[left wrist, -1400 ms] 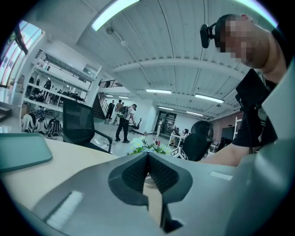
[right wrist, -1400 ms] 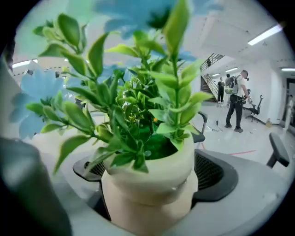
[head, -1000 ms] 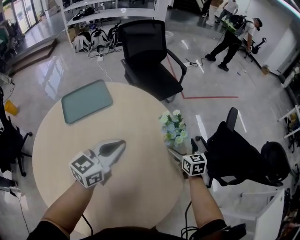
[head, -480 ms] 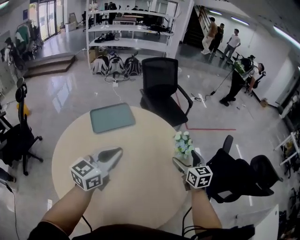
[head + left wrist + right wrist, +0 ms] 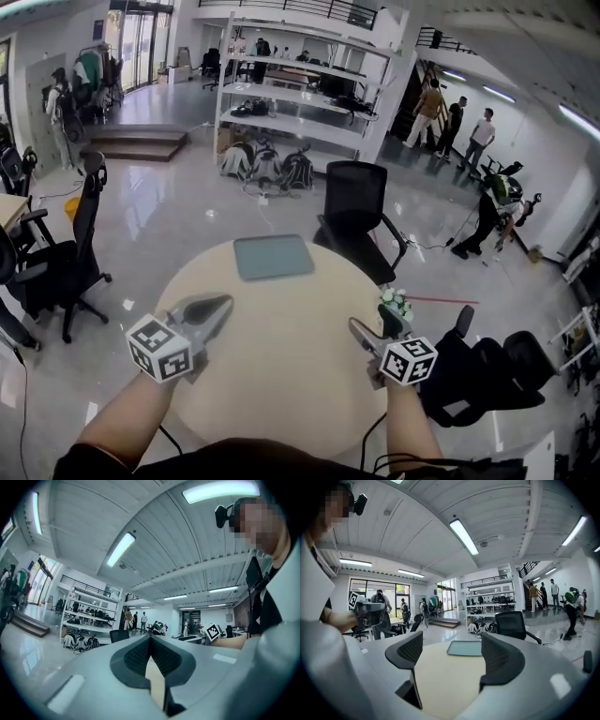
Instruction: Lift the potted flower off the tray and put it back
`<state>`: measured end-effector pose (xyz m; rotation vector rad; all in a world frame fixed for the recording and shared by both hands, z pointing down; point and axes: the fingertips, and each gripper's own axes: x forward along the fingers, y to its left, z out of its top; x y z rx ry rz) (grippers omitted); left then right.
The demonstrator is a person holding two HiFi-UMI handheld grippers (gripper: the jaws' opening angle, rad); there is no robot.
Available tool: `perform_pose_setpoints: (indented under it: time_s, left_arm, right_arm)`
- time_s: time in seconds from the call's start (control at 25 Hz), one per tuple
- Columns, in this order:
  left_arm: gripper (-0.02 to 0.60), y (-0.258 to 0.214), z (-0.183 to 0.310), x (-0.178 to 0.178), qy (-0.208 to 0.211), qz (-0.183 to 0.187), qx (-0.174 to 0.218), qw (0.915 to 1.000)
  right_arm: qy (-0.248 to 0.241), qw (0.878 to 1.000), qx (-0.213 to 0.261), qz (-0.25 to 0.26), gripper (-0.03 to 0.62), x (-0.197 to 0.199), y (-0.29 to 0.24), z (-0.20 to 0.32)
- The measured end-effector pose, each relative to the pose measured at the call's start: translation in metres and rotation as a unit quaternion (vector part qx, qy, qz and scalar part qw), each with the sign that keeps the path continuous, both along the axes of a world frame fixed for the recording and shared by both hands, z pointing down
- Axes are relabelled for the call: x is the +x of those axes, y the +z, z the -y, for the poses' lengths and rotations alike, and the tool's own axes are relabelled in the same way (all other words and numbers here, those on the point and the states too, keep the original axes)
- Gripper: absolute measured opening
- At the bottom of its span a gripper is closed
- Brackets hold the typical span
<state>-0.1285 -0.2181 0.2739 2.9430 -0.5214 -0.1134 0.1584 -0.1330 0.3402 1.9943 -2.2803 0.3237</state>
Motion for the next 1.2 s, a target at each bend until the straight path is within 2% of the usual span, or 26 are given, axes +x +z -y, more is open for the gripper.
perform_pose_setpoints:
  time_s: [0.12, 0.28, 0.64, 1.0, 1.2]
  left_arm:
    - [-0.005, -0.013, -0.004, -0.02, -0.008, -0.019, -0.011, 0.9997]
    - [-0.005, -0.022, -0.011, -0.03, -0.009, -0.029, -0.027, 0.9992]
    - [-0.003, -0.043, -0.012, -0.022, -0.029, -0.069, -0.026, 0.9968]
    - [-0.003, -0.037, -0.012, -0.002, -0.012, -0.044, -0.022, 0.9987]
    - [-0.003, -0.028, -0.014, 0.039, 0.015, -0.024, -0.022, 0.9994]
  right_arm:
    - [-0.021, 1.0, 0.005, 0.008, 0.396, -0.024, -0.015, 0.0]
    - [-0.05, 0.999, 0.01, 0.009, 0.393, -0.039, -0.029, 0.0]
    - [-0.065, 0.998, 0.018, 0.01, 0.391, -0.023, -0.045, 0.002]
    - [-0.046, 0.999, 0.014, 0.01, 0.391, -0.009, -0.033, -0.004]
    - [-0.018, 1.0, 0.006, 0.009, 0.394, 0.024, -0.017, -0.016]
